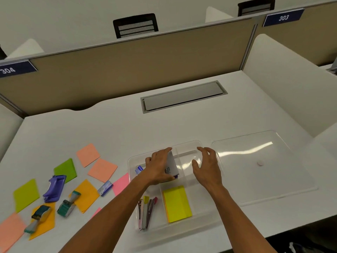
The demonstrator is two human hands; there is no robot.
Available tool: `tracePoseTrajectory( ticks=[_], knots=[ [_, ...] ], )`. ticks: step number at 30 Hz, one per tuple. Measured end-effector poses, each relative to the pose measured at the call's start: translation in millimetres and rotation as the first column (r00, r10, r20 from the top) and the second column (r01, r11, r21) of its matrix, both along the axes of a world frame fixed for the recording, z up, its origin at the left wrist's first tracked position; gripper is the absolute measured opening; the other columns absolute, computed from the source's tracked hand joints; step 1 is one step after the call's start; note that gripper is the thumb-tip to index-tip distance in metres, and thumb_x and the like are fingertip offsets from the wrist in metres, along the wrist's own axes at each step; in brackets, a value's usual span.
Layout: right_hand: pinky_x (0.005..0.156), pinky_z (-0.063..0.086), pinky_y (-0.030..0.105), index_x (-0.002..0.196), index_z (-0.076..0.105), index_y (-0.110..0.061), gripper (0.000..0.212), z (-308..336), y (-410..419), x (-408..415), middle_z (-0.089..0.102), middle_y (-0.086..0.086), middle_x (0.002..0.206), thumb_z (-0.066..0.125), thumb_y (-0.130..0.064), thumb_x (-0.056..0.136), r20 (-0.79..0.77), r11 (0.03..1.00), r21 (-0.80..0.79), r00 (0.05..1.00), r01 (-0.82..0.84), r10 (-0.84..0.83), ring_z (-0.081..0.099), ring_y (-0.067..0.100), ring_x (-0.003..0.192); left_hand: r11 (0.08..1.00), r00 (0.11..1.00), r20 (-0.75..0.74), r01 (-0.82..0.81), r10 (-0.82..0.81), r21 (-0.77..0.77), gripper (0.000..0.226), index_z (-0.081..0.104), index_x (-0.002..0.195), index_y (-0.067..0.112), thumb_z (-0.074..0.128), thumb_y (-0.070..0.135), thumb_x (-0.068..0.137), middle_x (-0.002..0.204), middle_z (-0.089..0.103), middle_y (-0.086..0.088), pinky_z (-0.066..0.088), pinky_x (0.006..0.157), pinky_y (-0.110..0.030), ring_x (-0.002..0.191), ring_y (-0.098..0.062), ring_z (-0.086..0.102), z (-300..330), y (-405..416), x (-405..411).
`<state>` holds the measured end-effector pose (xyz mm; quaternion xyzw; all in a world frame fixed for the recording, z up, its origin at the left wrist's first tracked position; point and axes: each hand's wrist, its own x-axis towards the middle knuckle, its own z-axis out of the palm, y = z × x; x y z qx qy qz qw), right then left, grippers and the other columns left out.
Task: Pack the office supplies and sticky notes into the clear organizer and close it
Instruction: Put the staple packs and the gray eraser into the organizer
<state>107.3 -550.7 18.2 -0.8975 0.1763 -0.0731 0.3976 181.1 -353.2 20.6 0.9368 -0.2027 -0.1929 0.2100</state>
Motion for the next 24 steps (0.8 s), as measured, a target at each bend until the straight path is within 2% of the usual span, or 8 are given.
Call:
tracePoseTrajectory(
  ticks=[6, 11, 16, 20, 24],
  knots=[
    [0.087, 0.054, 0.038, 0.139, 0.046, -0.023, 0.050, -0.6, 0.1, 1.5, 0.034, 0.005, 0.146, 0.062, -0.027, 0.091, -0.018, 1.000, -0.008, 1.000, -0.014, 0.014, 0.052, 0.026, 0.119, 0.992, 0.995, 0.020, 0.093, -0.095, 0.090, 0.088, 0.022, 0.145, 0.025, 0.075, 0.037, 0.076, 0.149, 0.030, -0.001, 0.018, 0.112, -0.043, 0.134, -0.022, 0.030, -6.2, 4.7, -3.1],
    [0.088, 0.055, 0.040, 0.139, 0.045, -0.024, 0.051, -0.4, 1.3, 3.7, 0.033, 0.005, 0.147, 0.062, -0.028, 0.092, -0.027, 1.000, -0.008, 1.000, -0.009, 0.009, 0.053, 0.026, 0.119, 0.997, 0.996, 0.067, 0.055, -0.059, 0.054, 0.082, 0.027, 0.142, 0.024, 0.074, 0.037, 0.077, 0.147, 0.032, 0.000, 0.017, 0.112, -0.042, 0.134, -0.020, 0.030, -9.8, 9.6, -7.7],
    [0.092, 0.052, 0.040, 0.139, 0.045, -0.024, 0.052, -1.1, 3.7, 4.2, 0.033, 0.006, 0.148, 0.062, -0.029, 0.091, -0.047, 0.999, -0.037, 0.999, -0.010, 0.009, 0.051, 0.027, 0.122, 0.999, 0.991, 0.125, -0.044, 0.047, -0.031, 0.074, 0.031, 0.142, 0.024, 0.070, 0.037, 0.081, 0.146, 0.037, 0.001, 0.019, 0.113, -0.039, 0.135, -0.019, 0.031, -2.6, 12.6, -17.1],
    [0.105, 0.040, 0.042, 0.139, 0.047, -0.023, 0.052, 1.5, 15.4, 5.8, 0.038, 0.009, 0.149, 0.063, -0.027, 0.089, 0.009, 0.981, -0.190, 0.999, -0.030, 0.033, 0.041, 0.028, 0.132, 0.984, 0.964, 0.247, -0.061, 0.102, -0.170, 0.061, 0.038, 0.140, 0.023, 0.063, 0.038, 0.087, 0.143, 0.043, 0.001, 0.026, 0.111, -0.033, 0.132, -0.017, 0.033, 0.9, 20.5, -32.5],
    [0.108, 0.038, 0.040, 0.140, 0.045, -0.023, 0.053, 6.5, 39.8, 10.5, 0.035, 0.007, 0.150, 0.063, -0.028, 0.090, 0.051, 0.984, -0.147, 0.993, -0.101, 0.110, 0.036, 0.025, 0.136, 0.969, 0.938, 0.321, -0.049, 0.129, -0.244, 0.056, 0.042, 0.138, 0.022, 0.060, 0.038, 0.088, 0.140, 0.046, 0.002, 0.025, 0.110, -0.029, 0.129, -0.015, 0.035, -0.5, 34.0, -45.8]
  ],
)
